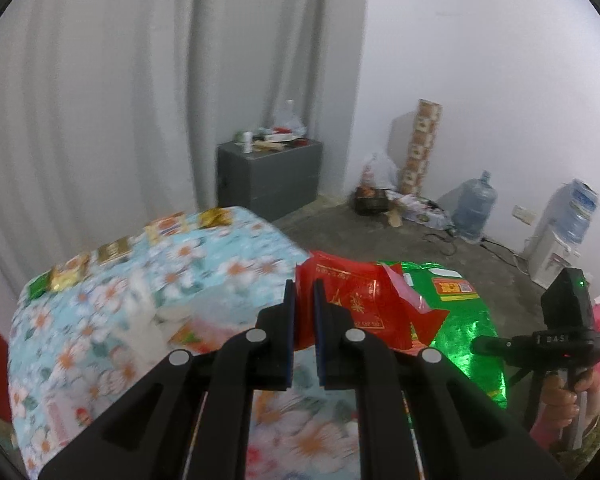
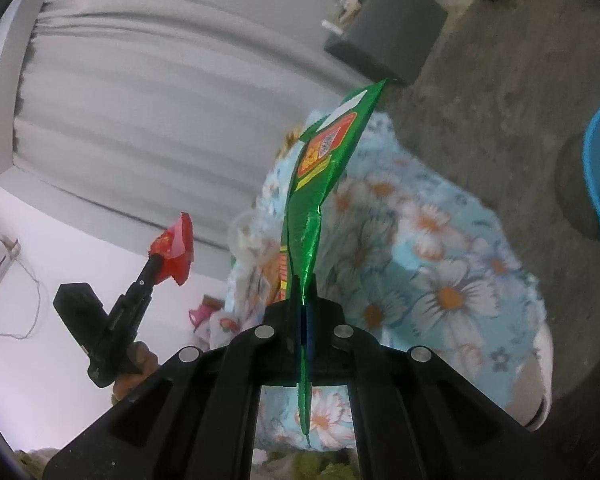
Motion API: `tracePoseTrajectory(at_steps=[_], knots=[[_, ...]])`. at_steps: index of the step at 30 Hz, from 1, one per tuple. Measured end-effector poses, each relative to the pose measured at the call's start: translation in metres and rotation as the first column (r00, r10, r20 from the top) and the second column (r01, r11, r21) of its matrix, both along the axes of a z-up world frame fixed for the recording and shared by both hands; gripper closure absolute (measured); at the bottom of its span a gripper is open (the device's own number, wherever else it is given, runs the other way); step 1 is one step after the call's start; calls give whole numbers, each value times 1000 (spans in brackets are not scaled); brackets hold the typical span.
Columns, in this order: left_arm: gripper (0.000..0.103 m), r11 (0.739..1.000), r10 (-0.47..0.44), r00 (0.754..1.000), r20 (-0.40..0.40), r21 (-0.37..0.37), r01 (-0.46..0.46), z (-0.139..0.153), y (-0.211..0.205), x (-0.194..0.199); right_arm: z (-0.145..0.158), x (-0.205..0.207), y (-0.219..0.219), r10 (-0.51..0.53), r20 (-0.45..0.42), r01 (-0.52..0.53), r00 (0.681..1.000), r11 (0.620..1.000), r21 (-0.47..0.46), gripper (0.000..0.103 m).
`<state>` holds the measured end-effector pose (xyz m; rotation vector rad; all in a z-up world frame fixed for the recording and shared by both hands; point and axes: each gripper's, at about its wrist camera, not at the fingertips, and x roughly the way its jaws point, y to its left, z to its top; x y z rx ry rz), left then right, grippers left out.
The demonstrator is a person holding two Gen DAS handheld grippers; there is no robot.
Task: Collect trash
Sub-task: 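Carry both items over the blue wastebasket and open both tools to drop them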
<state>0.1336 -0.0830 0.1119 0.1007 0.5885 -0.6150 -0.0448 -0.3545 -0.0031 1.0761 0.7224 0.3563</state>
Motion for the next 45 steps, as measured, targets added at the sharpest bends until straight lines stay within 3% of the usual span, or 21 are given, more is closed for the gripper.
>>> tracePoseTrajectory(at_steps=[6, 12, 17, 21, 23, 26, 29, 32, 35, 37, 38, 39, 40, 41, 42, 43, 45], knots=[[95, 991, -131, 991, -8, -4, 131, 3, -58, -3, 6, -30, -39, -118, 21, 118, 993, 993, -24, 103], [95, 960, -280, 956, -85, -49, 276, -1, -143, 5, 9, -71, -93, -282, 15, 282, 959, 957, -62, 103], [95, 929, -368, 921, -126, -22, 368, -17, -217, 1, 8, -100, -136, -427, -22, 421, 904, 898, -129, 103], [95, 905, -413, 896, -162, 39, 424, -41, -279, -4, -5, -108, -159, -534, -110, 493, 839, 829, -265, 103], [95, 888, -431, 880, -201, 78, 453, -63, -315, -5, -20, -106, -167, -579, -164, 508, 799, 795, -332, 103], [95, 871, -438, 855, -279, 105, 481, -94, -355, -3, -47, -99, -177, -605, -218, 520, 766, 782, -344, 103], [95, 861, -417, 795, -440, 89, 501, -136, -394, 10, -80, -92, -187, -613, -274, 540, 741, 787, -300, 103], [95, 870, -364, 746, -558, 82, 485, -172, -422, 22, -110, -86, -194, -601, -314, 553, 735, 799, -235, 103], [94, 866, -318, 749, -582, 143, 479, -202, -444, 26, -146, -77, -205, -595, -349, 581, 724, 799, -154, 98], [88, 853, -306, 745, -593, 177, 491, -222, -451, 27, -174, -75, -219, -599, -388, 603, 701, 788, -127, 93], [80, 847, -297, 741, -602, 193, 496, -229, -452, 27, -186, -75, -223, -597, -419, 604, 684, 786, -132, 74], [75, 840, -276, 727, -628, 209, 500, -240, -454, 27, -202, -75, -225, -595, -466, 604, 655, 783, -151, 63], [75, 840, -260, 713, -651, 212, 500, -246, -456, 27, -223, -78, -227, -594, -539, 607, 597, 774, -181, 63], [75, 843, -248, 693, -677, 202, 499, -249, -453, 29, -234, -81, -226, -589, -572, 612, 570, 770, -182, 63], [74, 849, -254, 672, -696, 172, 500, -249, -448, 29, -243, -86, -225, -584, -594, 623, 553, 763, -171, 63], [72, 851, -263, 669, -696, 160, 500, -247, -445, 29, -246, -94, -223, -587, -609, 645, 534, 748, -156, 63], [67, 851, -275, 683, -676, 158, 500, -238, -440, 27, -244, -102, -217, -596, -600, 661, 534, 737, -144, 63]])
